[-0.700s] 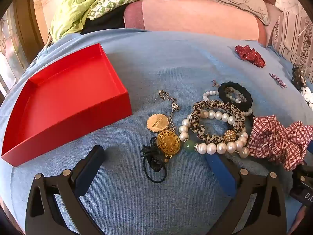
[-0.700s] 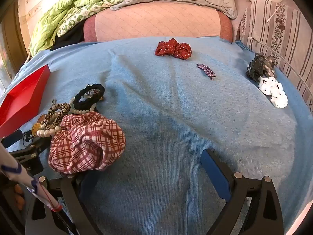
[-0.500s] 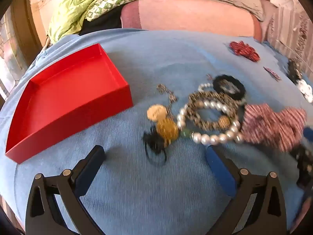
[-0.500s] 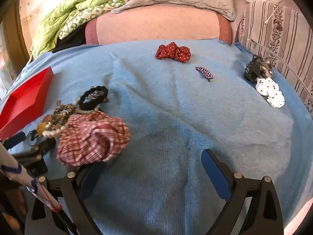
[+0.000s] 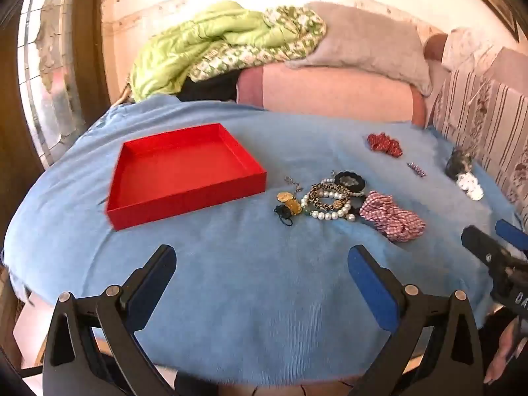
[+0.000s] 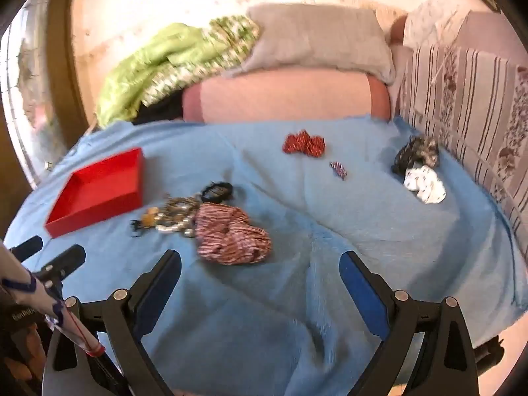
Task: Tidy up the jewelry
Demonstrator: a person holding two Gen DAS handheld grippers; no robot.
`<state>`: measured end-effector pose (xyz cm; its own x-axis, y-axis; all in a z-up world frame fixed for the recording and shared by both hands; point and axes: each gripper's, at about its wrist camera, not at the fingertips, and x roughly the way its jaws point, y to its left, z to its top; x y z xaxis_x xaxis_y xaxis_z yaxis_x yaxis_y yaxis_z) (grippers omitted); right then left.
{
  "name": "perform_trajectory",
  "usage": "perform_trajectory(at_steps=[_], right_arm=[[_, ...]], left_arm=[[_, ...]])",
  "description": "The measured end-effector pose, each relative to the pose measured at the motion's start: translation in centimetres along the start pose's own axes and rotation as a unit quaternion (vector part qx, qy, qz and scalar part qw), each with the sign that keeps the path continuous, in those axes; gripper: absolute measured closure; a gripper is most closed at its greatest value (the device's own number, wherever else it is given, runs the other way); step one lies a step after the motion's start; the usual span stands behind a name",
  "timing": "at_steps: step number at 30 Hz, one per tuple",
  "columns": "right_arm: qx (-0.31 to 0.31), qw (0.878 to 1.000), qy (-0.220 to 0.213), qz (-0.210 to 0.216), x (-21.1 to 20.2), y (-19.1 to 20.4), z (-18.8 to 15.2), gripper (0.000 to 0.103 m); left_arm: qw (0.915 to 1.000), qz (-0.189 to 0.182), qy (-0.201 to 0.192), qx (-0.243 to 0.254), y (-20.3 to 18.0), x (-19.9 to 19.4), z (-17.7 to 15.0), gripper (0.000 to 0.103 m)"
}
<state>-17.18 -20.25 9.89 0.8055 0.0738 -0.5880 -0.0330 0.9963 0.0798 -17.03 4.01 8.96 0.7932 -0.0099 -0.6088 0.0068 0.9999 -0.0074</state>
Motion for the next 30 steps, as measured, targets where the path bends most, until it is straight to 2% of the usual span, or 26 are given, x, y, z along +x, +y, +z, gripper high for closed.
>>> perform_trajectory(at_steps=[6, 11, 30], right_arm=[[-0.027, 0.999, -0.031, 0.012, -3.3, 1.1, -1.9, 0.004], [-0.035, 0.998, -0.040, 0.019, -3.6, 1.7, -2.3, 0.004], [-0.040, 0.999, -0.012, 0.030, -2.1, 2.3, -3.3, 0.004]], left_arm=[[1.0000, -0.002, -0.006, -0.001, 0.4, -2.2, -0.7, 0.000], [1.0000, 0.000, -0.006, 0.006, 0.0, -2.3, -0.9, 0.000], [0.9998, -0.005, 0.011, 0.014, -0.3, -0.9, -1.8, 0.000]])
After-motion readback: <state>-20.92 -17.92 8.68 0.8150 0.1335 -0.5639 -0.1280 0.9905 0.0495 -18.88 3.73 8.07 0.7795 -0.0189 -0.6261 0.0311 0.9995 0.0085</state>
